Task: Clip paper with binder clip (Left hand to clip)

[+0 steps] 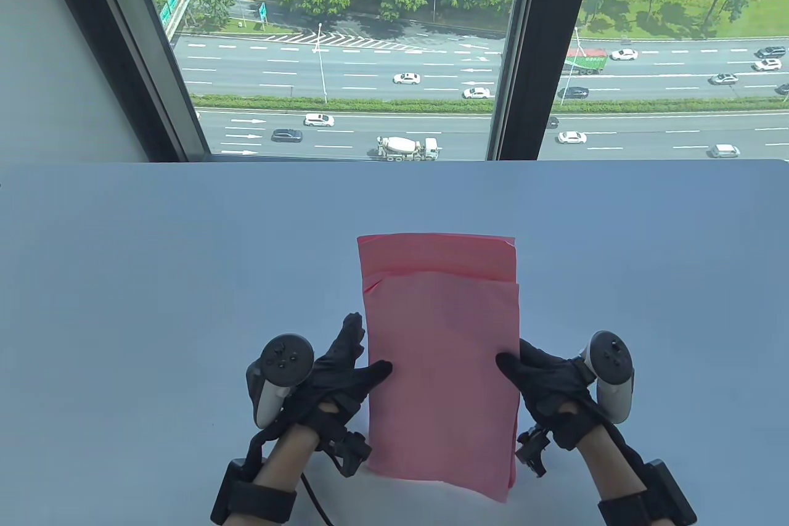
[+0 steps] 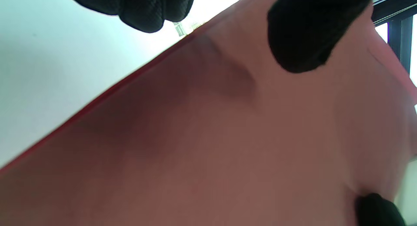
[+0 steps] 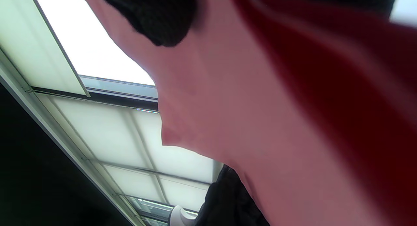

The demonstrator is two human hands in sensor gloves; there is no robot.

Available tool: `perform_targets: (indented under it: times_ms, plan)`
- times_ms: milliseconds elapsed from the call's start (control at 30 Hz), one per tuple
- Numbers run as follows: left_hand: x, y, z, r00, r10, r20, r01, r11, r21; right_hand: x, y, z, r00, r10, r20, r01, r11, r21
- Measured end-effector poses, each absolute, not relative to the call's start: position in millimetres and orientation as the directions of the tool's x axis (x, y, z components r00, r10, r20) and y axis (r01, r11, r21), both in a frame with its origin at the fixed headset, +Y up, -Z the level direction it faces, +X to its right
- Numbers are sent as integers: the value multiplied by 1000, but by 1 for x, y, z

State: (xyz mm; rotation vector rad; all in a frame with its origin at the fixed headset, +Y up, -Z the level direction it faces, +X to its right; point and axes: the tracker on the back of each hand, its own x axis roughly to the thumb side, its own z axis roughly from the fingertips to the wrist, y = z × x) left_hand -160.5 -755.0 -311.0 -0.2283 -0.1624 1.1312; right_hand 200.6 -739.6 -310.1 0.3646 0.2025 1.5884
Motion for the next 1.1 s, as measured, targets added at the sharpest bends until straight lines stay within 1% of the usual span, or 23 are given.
perform_targets:
  times_ms: [133,200,267,333,400,467,533,600,667,767,900,967,1033,1100]
  plan:
    - [-163,-760,-312,398,916,-41,-882,370,-291,199,-738,-309,21,993,115,-928,-24,372]
    - [-163,-760,-312,362,932,-29,-896,339,-288,199,-738,-309,22,992,122,-926,-26,377]
    - [-160,-758,-313,287,958,7,-925,279,-258,199,-737,-309,19,991,129,-919,-33,393]
    - [-159,-756,-313,237,971,36,-935,237,-262,199,-736,-309,21,991,135,-917,-35,397]
    - [-160,-752,-312,189,980,68,-952,199,-234,200,-734,-309,31,990,137,-913,-28,406]
    - [-160,-746,-311,164,980,115,-955,187,-229,201,-731,-308,10,989,145,-905,-53,421]
    - [-158,-736,-306,181,967,180,-948,220,-228,202,-726,-307,-45,982,185,-906,-118,406]
    - [-157,-721,-297,231,932,280,-943,285,-171,202,-717,-302,-92,962,259,-910,-186,369]
    - [-155,-706,-288,279,876,392,-933,344,-104,201,-707,-298,-93,942,321,-918,-206,339]
    - [-152,-690,-275,290,806,515,-931,363,-45,201,-692,-290,-87,908,410,-925,-226,305]
    - [-150,-686,-271,287,770,571,-930,367,-27,200,-686,-284,-113,878,465,-930,-258,261]
    - [-149,-691,-273,311,773,553,-918,394,-34,199,-689,-285,-162,866,472,-926,-299,230]
    - [-148,-701,-278,354,790,501,-898,437,-56,198,-697,-288,-243,855,458,-902,-373,219]
    - [-147,-707,-282,338,808,483,-903,422,-73,199,-702,-291,-265,849,458,-900,-388,197]
